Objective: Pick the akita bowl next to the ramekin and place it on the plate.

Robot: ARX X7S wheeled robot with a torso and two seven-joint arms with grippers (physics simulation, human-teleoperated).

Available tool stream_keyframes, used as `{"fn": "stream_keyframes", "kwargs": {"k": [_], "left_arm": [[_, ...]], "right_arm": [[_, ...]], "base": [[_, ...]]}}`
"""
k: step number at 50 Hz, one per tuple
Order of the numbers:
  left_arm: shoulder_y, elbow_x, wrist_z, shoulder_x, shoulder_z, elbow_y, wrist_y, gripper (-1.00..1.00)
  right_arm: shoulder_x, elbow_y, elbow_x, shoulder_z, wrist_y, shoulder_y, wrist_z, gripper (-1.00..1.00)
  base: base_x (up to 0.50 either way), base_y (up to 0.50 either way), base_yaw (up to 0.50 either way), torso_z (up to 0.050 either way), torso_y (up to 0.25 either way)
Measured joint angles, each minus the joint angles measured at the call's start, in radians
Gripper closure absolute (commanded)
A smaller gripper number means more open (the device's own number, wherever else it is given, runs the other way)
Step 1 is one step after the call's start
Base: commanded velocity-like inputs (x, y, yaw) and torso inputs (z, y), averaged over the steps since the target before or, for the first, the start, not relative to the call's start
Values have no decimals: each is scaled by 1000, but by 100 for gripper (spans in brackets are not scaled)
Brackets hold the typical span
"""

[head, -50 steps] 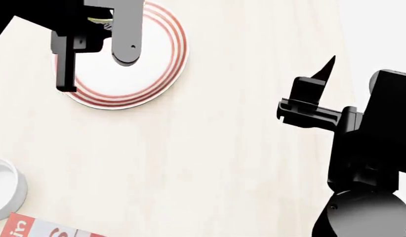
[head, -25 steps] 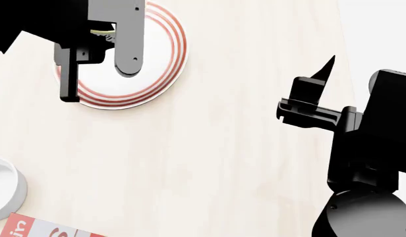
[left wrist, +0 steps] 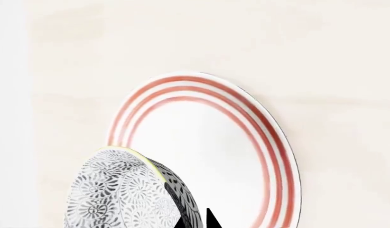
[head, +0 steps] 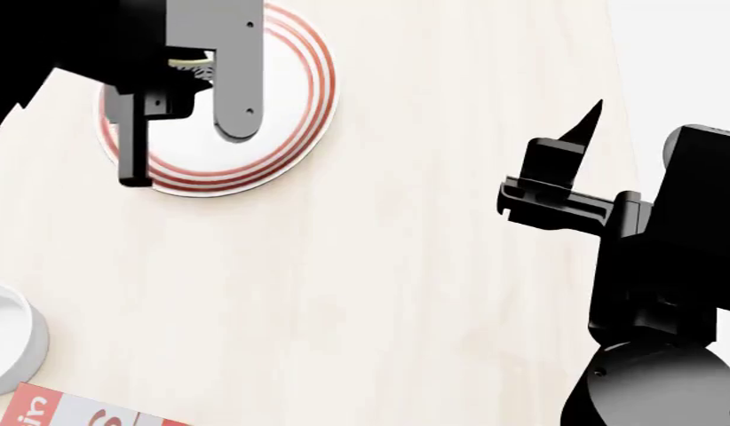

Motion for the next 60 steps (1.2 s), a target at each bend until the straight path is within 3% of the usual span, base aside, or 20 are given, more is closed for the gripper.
{"fn": "stream_keyframes", "kwargs": {"k": [60], "left_arm": [[79,25,-83,80,-28,-187,76,100]], "right_arm": [[8,5,9,-9,-11,1,7,-100]], "base": [[0,0,0,0,0]]}}
